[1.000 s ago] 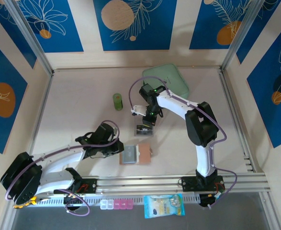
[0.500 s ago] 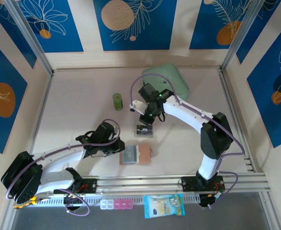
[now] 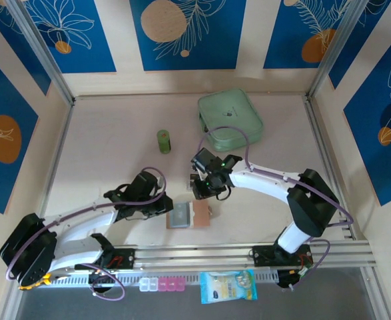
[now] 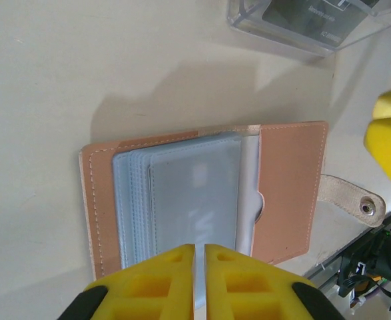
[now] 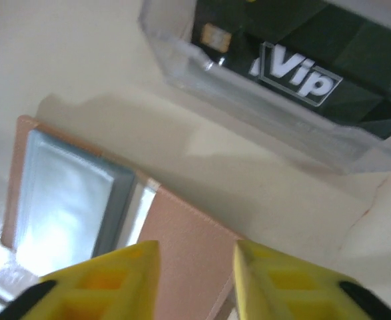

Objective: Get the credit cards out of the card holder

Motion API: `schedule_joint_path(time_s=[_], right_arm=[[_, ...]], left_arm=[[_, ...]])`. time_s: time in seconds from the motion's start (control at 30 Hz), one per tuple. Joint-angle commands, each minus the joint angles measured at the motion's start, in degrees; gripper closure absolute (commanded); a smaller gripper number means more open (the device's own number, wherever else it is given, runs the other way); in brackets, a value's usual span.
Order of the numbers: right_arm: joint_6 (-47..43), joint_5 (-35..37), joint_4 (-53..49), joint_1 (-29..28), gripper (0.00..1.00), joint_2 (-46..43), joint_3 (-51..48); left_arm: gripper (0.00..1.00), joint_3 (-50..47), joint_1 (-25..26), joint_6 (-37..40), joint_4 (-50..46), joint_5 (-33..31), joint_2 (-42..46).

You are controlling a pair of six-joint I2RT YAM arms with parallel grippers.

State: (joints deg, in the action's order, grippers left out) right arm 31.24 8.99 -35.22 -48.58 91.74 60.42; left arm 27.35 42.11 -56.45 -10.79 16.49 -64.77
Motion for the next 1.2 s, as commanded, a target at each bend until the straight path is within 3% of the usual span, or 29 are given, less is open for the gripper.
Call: schedule_joint_path(time_s=[0.0, 0.33, 0.77, 1.17], right_arm=[[9.30, 4.82, 4.33, -0.68, 0.58, 1.00, -1.01], [8.71, 7.97, 7.84, 1.48, 0.56, 5.93, 1.33], [6.22, 4.85, 10.82, 3.77, 0.57, 9.04, 4.25], [10.05, 0.16, 10.79, -1.85, 0.63, -1.24, 0.28]], left_arm=[[0.89, -0.54, -0.56, 0.68, -0.12, 0.74, 0.54], [0.89, -0.24, -0.62, 0.32, -0.28, 0.71, 0.35], [0.89, -2.44, -0.49, -0.97, 1.29, 1.61, 0.18], [0.92, -3.15, -0.48, -0.88, 0.34, 1.51, -1.94]])
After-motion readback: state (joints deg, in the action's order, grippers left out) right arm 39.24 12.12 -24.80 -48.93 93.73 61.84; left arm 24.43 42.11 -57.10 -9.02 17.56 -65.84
